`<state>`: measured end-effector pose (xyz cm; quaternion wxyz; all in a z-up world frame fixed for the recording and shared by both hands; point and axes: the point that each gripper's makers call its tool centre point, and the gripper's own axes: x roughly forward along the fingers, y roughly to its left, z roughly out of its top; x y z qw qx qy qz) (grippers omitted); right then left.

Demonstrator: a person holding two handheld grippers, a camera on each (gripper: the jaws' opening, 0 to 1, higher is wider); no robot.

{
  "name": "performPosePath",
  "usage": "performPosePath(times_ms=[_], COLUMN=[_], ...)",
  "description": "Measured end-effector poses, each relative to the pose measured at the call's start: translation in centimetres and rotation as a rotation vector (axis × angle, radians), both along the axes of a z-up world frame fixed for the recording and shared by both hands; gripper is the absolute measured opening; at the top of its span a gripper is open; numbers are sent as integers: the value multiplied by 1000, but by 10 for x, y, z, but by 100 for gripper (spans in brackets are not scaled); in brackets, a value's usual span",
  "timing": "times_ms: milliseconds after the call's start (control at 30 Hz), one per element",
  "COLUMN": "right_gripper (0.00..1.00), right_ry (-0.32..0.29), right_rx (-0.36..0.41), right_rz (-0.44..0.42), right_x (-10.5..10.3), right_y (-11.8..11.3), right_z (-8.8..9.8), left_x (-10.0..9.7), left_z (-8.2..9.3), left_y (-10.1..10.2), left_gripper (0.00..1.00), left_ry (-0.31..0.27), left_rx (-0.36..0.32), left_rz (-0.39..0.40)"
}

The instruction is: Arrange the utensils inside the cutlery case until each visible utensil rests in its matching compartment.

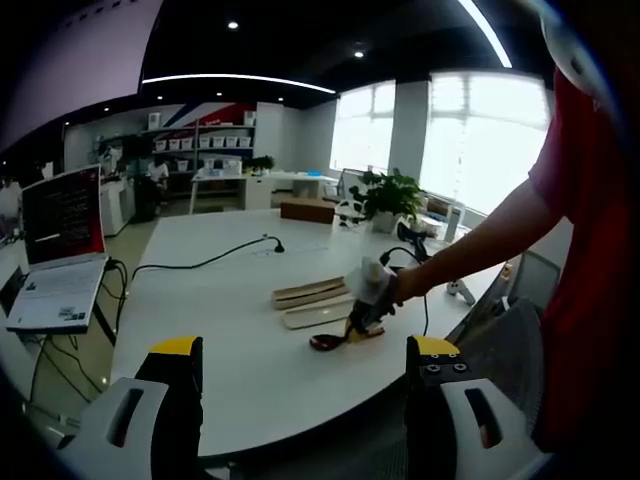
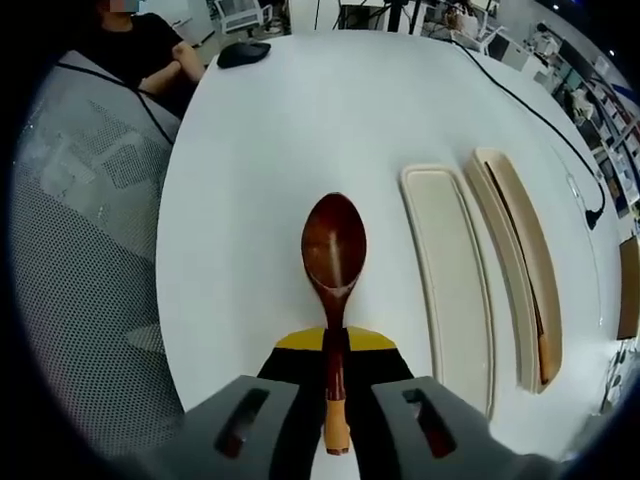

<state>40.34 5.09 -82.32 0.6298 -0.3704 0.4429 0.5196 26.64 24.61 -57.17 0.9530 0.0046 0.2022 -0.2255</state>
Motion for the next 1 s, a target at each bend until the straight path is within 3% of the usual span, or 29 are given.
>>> performPosePath(times_ms=[1000], right_gripper=[1], right_ry=[-34], right_rx=[11], right_rz=[24], right_x=[4], right_y=[-1], right_z=[19], left_x=[-3], left_z=[3], left_y=[0], left_gripper=[85], left_ry=[-14], left_rx=[1], left_rz=[-1])
